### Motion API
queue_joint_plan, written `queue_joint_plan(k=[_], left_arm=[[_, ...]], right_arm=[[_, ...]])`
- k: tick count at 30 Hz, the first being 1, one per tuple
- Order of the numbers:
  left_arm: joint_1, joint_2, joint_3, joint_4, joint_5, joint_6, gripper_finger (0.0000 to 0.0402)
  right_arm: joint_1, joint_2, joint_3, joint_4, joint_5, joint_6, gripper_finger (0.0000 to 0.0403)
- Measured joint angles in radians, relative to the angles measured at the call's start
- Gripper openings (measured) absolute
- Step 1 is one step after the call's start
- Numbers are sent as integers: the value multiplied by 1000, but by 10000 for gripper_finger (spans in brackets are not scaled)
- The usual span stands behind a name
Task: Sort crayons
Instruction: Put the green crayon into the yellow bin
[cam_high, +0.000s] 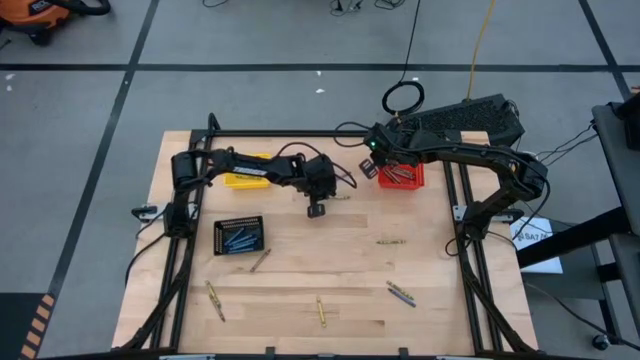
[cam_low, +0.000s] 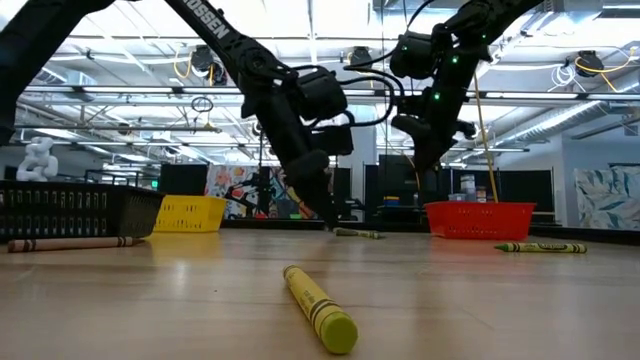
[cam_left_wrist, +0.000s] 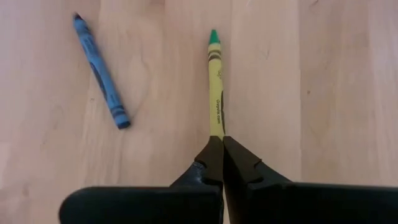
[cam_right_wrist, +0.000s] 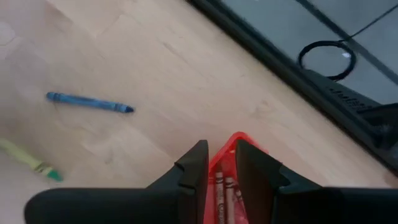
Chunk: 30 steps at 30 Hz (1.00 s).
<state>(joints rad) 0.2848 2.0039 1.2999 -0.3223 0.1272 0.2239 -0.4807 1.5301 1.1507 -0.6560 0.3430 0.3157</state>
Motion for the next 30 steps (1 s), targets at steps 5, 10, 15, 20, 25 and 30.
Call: queue_joint_plan(k=[5,10,15,20,25,30], left_arm=[[1,-23,2,-7,0,20,3],[1,-18,2,-12,0,27,1],[-9,-14,2,-7,1,19,1],[-51,-14,2,-11,3,18,0],[-104,-14,2,-8,4,18,0],[-125,-14,2,-11,5,18,0]], right_arm=[[-1,0,0,0,-2,3,68],[0,0,0,0,-3,5,68],[0,0,0,0,-4,5,68],[0,0,0,0,-4,5,68],[0,0,0,0,-4,29,68],[0,0,0,0,-4,39,68]])
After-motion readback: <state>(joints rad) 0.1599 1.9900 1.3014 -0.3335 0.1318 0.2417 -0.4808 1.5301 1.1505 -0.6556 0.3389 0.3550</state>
